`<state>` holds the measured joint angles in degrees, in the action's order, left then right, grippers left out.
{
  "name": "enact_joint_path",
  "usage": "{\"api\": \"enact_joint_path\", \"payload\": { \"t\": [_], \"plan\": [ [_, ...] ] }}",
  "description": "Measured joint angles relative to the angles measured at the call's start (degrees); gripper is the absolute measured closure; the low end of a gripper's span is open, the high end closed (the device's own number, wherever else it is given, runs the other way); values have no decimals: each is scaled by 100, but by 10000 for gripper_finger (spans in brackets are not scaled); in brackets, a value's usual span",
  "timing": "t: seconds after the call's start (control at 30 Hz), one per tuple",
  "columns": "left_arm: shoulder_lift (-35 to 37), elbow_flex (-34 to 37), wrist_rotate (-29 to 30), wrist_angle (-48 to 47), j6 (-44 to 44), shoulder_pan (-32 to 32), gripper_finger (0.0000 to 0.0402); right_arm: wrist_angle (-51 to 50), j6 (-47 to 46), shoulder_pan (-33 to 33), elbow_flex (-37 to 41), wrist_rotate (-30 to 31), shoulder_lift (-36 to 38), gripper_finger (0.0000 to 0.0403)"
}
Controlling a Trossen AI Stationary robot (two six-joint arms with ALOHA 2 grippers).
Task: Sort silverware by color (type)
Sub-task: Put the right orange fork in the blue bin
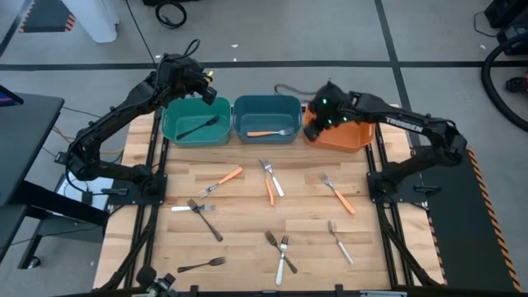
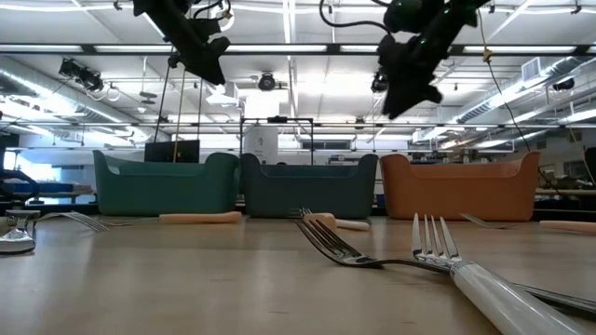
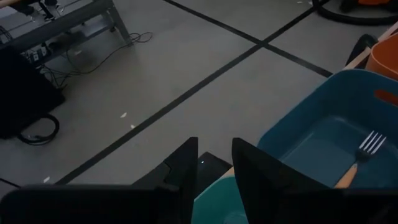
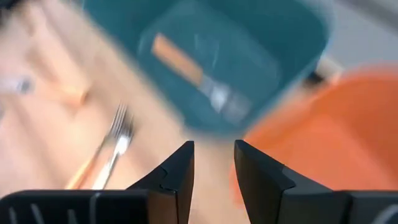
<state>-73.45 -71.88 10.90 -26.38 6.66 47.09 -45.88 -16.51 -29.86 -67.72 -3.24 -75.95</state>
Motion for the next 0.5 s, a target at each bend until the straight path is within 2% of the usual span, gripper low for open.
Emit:
{"api": "enact_joint_path", "payload": {
  "t": [0.23, 0.5],
  "plan": [
    [0, 0, 0, 1, 7, 0, 292, -2024, -104, 812, 0, -134, 43, 280],
    [0, 0, 0, 86, 11, 0, 292, -2695, -571, 1335, 0, -138, 25, 280]
  ]
}}
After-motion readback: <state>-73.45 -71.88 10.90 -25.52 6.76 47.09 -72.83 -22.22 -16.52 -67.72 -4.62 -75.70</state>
